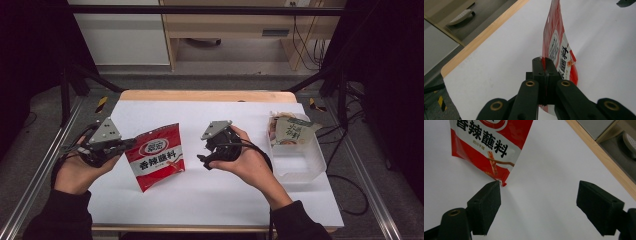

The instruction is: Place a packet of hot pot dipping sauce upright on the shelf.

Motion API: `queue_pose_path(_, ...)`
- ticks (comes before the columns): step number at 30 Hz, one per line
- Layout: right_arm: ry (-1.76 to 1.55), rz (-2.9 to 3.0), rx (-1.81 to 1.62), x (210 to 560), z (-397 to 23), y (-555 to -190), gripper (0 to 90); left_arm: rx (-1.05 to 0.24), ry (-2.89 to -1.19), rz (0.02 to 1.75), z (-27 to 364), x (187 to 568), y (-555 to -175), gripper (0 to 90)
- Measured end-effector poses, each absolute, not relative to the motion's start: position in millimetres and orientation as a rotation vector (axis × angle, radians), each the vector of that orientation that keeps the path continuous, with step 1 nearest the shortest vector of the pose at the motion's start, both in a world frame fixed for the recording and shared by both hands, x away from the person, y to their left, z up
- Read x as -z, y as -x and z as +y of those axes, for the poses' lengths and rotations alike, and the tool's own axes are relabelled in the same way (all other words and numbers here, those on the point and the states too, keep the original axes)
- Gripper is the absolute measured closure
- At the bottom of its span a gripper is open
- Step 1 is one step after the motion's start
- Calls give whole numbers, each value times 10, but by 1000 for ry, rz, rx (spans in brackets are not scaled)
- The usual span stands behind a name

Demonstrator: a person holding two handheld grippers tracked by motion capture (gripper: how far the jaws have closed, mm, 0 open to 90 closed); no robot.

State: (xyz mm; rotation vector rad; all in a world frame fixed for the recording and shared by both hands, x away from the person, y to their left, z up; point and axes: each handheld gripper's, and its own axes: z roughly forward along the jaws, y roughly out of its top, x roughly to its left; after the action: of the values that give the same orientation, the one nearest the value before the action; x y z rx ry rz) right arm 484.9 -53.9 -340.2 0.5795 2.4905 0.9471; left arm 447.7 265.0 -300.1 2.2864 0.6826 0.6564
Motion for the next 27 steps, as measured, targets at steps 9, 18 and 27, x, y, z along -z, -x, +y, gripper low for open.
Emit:
queue_pose_path(9,-533,2491,-940,3275,-517,-4843,203,-656,-2287,650,2579,2966,-4478,900)
queue_pose_path(18,-498,2493,-946,3201,-489,-4826,209,-657,-2285,618,2493,2944,-4453,900)
queue_pose_path(27,-471,2491,-938,3100,-512,-4834,209,-657,-2289,579,2336,2928,-4462,900)
